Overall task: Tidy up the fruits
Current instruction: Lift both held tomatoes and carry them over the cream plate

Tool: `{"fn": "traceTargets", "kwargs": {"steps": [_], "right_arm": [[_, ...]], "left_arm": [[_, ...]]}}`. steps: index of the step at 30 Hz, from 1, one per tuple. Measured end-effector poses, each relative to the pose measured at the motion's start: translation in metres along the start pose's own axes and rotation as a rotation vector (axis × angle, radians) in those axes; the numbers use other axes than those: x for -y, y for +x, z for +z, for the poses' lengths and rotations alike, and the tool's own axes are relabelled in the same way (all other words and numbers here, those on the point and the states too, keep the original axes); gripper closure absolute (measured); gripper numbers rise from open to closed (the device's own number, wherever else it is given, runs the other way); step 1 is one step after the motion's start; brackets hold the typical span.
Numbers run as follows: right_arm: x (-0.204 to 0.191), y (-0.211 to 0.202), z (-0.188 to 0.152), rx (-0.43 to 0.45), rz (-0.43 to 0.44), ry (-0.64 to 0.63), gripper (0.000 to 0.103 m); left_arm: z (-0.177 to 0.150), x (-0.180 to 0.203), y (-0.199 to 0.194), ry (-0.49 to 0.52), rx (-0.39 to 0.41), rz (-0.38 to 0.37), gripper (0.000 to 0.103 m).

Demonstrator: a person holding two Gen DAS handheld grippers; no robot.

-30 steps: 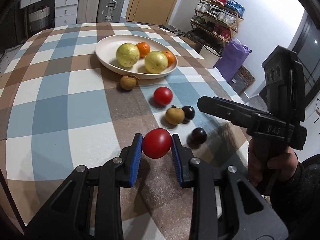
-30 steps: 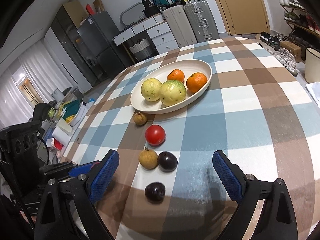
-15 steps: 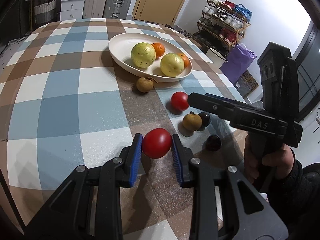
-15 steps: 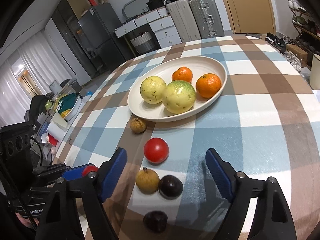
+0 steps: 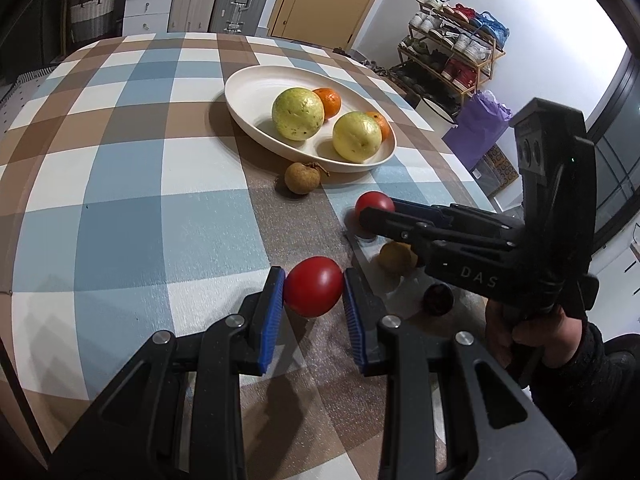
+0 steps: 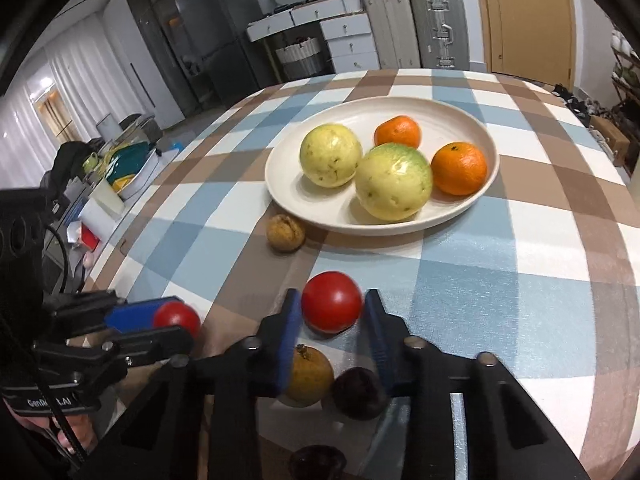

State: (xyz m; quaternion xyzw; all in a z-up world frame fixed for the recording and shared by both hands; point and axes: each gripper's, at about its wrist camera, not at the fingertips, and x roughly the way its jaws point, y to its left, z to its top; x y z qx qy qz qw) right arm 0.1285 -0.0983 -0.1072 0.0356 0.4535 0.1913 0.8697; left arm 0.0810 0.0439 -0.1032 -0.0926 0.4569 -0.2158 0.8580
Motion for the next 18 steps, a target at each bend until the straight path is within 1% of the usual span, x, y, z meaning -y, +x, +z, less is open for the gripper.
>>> {"fn": "traceTargets", "kwargs": {"steps": [7, 18], "right_arm": [[0.008, -0.011, 0.004, 0.064, 0.043, 0.03, 0.072], [0.019, -0.032, 0.02, 0.142, 0.128, 0.069, 0.072]], "left_arm": [[0.011, -0.006, -0.001, -0.02, 0.008, -0.005, 0.077], [0.046, -0.006, 0.0, -0.019, 0.031, -0.011, 0.077]]}}
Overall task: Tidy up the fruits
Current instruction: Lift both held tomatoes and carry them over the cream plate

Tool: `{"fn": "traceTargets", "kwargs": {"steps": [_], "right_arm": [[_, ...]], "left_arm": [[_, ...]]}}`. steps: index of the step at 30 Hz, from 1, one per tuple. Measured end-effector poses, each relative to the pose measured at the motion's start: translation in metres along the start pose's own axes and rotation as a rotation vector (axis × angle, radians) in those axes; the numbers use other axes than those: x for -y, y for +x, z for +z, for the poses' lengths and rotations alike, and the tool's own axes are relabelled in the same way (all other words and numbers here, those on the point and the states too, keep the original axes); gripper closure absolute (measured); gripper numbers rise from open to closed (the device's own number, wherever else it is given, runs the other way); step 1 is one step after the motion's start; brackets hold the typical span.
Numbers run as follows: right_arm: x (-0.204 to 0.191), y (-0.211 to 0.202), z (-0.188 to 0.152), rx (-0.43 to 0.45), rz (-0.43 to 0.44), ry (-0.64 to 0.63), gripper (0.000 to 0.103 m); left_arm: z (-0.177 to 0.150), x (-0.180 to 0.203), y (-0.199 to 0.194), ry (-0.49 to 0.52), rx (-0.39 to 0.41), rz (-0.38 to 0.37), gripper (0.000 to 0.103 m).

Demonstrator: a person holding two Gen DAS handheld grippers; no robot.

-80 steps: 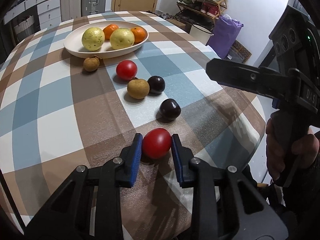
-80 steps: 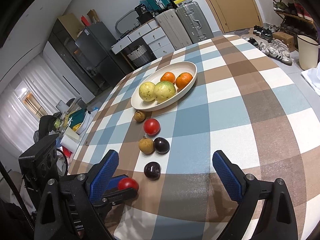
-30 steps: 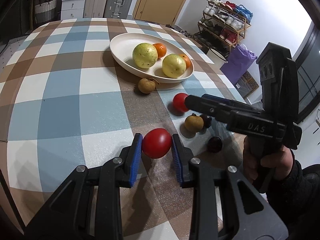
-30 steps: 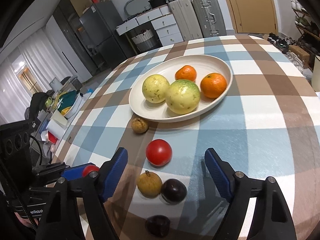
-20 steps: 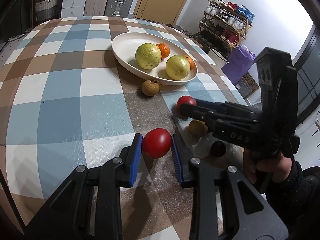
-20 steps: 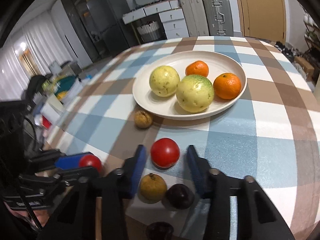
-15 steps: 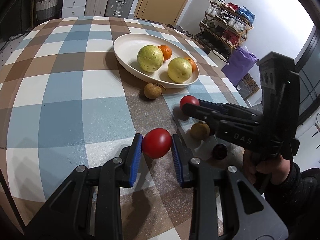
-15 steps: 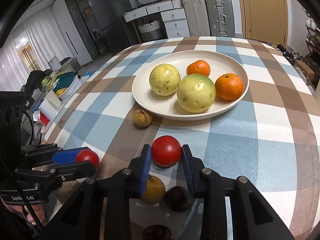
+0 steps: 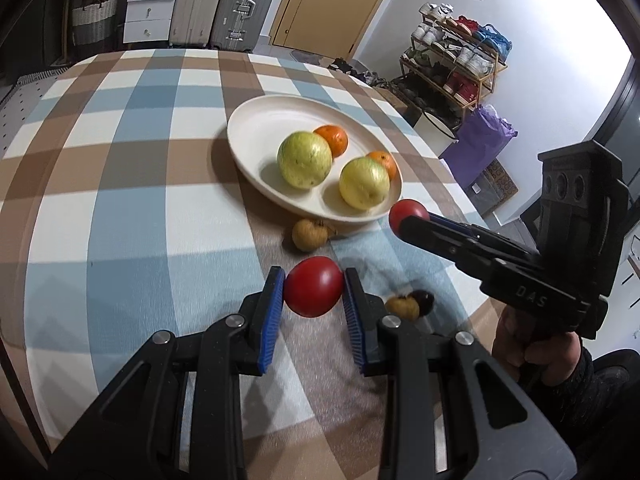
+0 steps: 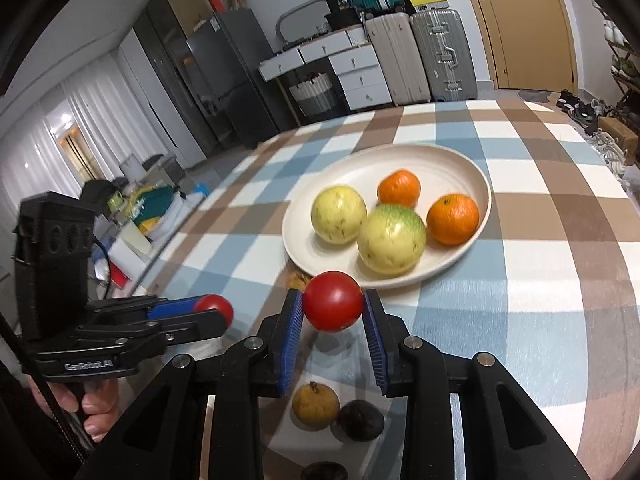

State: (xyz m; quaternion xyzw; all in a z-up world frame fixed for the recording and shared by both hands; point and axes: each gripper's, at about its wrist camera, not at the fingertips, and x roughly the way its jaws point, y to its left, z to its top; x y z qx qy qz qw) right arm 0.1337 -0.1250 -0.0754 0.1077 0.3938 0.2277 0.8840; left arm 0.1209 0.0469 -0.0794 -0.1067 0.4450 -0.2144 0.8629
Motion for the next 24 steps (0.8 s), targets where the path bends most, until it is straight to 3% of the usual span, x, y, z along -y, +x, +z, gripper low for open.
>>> {"fn": "traceTargets", "kwargs": {"steps": [24], "right_arm": [[0.018, 0.029, 0.082, 0.027, 0.084, 0.023, 0.072]], "left_arm": [[0.126, -0.003, 0.035, 0.006, 0.057, 0.01, 0.077]]}}
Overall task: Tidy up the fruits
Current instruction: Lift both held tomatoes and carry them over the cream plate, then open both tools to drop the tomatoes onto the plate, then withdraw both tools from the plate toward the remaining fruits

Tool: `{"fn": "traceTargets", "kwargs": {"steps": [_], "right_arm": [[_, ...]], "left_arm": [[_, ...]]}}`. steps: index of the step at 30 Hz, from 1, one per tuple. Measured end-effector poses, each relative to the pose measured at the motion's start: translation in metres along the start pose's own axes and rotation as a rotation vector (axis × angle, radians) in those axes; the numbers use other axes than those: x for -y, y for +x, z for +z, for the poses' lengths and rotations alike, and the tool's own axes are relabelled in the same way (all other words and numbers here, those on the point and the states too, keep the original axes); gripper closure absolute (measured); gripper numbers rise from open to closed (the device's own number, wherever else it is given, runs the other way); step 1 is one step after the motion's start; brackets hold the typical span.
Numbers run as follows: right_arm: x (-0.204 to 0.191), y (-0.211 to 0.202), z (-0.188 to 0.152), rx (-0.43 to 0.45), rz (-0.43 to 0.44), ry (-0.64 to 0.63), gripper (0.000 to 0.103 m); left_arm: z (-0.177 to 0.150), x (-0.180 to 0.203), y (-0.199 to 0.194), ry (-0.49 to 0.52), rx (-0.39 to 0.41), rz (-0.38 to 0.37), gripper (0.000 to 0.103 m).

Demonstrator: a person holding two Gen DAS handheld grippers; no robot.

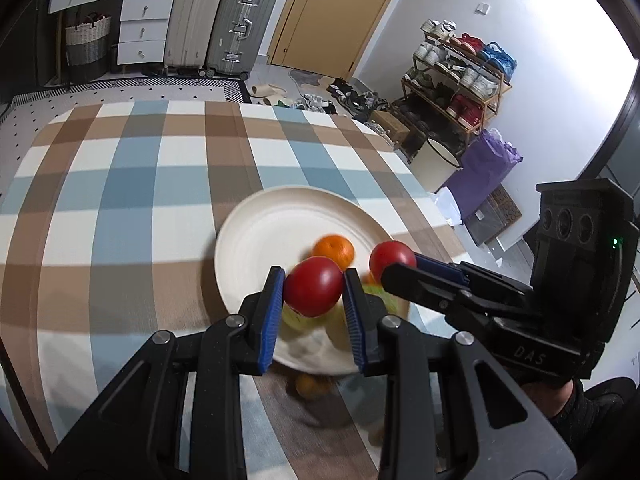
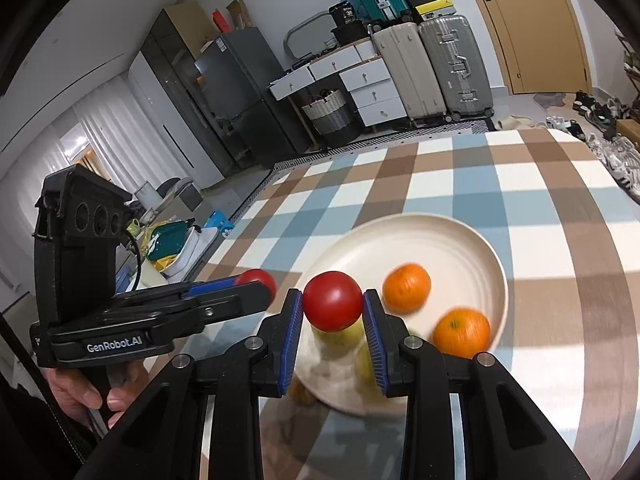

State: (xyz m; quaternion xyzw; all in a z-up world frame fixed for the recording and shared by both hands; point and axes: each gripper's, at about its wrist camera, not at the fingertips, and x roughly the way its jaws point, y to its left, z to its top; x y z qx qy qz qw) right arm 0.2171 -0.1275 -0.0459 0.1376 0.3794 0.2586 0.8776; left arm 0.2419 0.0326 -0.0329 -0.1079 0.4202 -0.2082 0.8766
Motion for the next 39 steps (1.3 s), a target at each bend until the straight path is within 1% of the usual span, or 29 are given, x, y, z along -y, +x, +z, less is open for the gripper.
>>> {"fn": "traceTargets", "kwargs": {"steps": [4, 11, 17, 19, 24, 30, 32, 34, 39], "right_arm": [[0.003, 0.015, 0.012, -0.013, 0.009, 0.003, 0.072], [0.007, 0.04, 0.025, -0.04, 0.008, 0.004, 0.072], [0.009, 0.059, 0.023, -0.07, -0.001, -0.004, 0.072], [0.009, 0.063, 0.022, -0.073, -0.029, -0.012, 0.072], [0.009, 0.071, 0.02, -0.087, -0.04, -0.02, 0.072], [0.007, 0.073, 0.021, -0.079, -0.077, -0.038, 0.071], [0.008, 0.071, 0.022, -0.073, -0.083, -0.038, 0.065], [0.008, 0.067, 0.023, -0.064, -0.079, -0.031, 0.061], [0.008, 0.052, 0.026, -0.029, -0.084, -0.025, 0.06]], "left_arm": [[0.014, -0.012, 0.015, -0.016, -0.009, 0.004, 0.077], [0.02, -0.033, 0.039, -0.048, -0.033, 0.0, 0.077], [0.016, -0.045, 0.055, -0.062, -0.054, -0.003, 0.077], [0.015, -0.048, 0.057, -0.069, -0.058, -0.005, 0.077], [0.012, -0.054, 0.064, -0.079, -0.072, -0.007, 0.077], [0.012, -0.051, 0.066, -0.069, -0.073, -0.013, 0.077], [0.013, -0.05, 0.066, -0.069, -0.074, -0.015, 0.076], [0.013, -0.049, 0.065, -0.069, -0.072, -0.012, 0.076], [0.013, -0.048, 0.054, -0.071, -0.059, 0.001, 0.076]]}}
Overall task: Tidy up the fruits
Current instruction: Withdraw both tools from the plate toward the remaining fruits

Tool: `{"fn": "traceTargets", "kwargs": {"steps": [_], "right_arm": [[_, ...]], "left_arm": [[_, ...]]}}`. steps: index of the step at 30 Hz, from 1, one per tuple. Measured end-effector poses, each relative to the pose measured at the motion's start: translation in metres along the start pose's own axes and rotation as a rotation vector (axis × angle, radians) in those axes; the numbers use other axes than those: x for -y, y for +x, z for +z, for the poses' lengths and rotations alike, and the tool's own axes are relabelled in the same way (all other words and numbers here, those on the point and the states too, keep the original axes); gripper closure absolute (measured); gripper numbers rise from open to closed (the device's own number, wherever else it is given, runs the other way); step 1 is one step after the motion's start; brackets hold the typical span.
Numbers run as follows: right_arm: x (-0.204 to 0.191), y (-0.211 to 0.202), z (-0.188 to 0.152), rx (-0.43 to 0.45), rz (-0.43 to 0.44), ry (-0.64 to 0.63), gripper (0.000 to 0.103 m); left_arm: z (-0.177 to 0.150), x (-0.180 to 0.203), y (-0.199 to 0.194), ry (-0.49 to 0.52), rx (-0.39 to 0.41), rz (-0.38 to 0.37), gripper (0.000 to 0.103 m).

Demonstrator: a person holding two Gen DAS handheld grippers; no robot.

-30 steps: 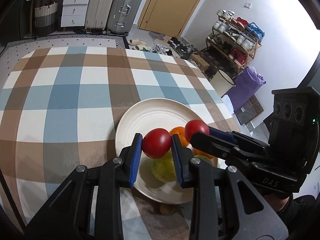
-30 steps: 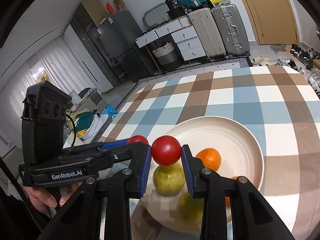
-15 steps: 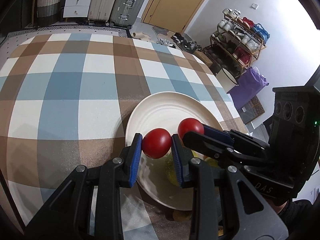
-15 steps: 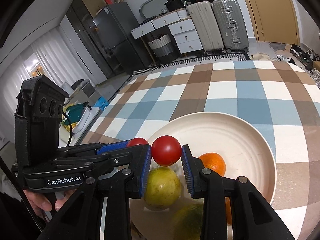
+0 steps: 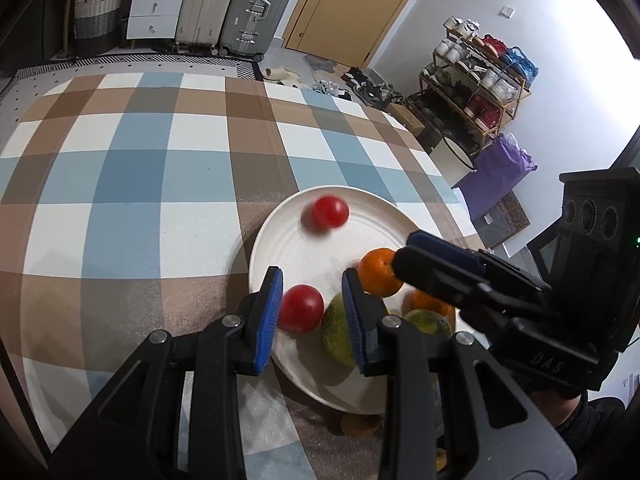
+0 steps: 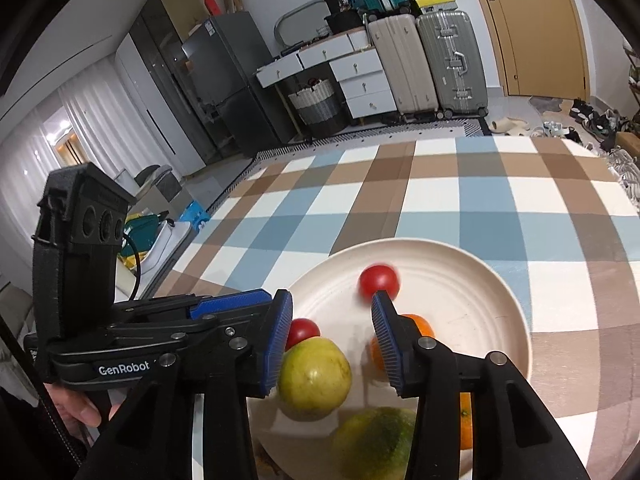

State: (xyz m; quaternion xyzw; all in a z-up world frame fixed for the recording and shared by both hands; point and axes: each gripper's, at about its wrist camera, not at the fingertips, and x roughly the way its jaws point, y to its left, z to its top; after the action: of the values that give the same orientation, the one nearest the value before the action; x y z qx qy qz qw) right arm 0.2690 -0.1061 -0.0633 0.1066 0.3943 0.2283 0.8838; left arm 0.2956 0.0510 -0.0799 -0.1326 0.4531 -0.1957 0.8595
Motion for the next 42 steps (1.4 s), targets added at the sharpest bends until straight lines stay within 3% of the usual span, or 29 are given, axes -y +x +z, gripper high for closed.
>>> {"fn": "traceTargets", "kwargs": {"steps": [9, 21, 24, 25, 31, 34, 39, 42], "right_arm": [[-0.001, -0.029, -0.002, 0.046, 0.0, 0.039, 0.055], [-0.012, -0.061, -0.024, 0.061, -0.022, 0.039, 0.052], [-0.012, -0.068, -0.033, 0.064, -0.029, 0.048, 0.043], [-0.012, -0.071, -0.036, 0.069, -0.03, 0.052, 0.037], [-0.015, -0.088, -0.05, 0.082, -0.041, 0.056, 0.029], [-0.017, -0.1, -0.058, 0.103, -0.032, 0.058, 0.02], [-0.024, -0.114, -0.07, 0.113, -0.039, 0.046, 0.019], [-0.026, -0.123, -0.079, 0.12, -0.046, 0.038, 0.014]], "left_arm": [[-0.012, 0.013, -0.03, 0.014, 0.02, 0.021, 0.075], [-0.042, 0.029, -0.064, 0.022, 0.054, 0.048, 0.055], [-0.05, 0.033, -0.07, 0.025, 0.054, 0.046, 0.051], [-0.055, 0.035, -0.073, 0.026, 0.057, 0.044, 0.047], [-0.072, 0.041, -0.087, 0.021, 0.083, 0.056, 0.023], [-0.082, 0.042, -0.092, 0.016, 0.084, 0.067, 0.021], [-0.097, 0.047, -0.096, 0.021, 0.072, 0.082, 0.018], [-0.107, 0.051, -0.1, 0.027, 0.077, 0.087, 0.005]]}}
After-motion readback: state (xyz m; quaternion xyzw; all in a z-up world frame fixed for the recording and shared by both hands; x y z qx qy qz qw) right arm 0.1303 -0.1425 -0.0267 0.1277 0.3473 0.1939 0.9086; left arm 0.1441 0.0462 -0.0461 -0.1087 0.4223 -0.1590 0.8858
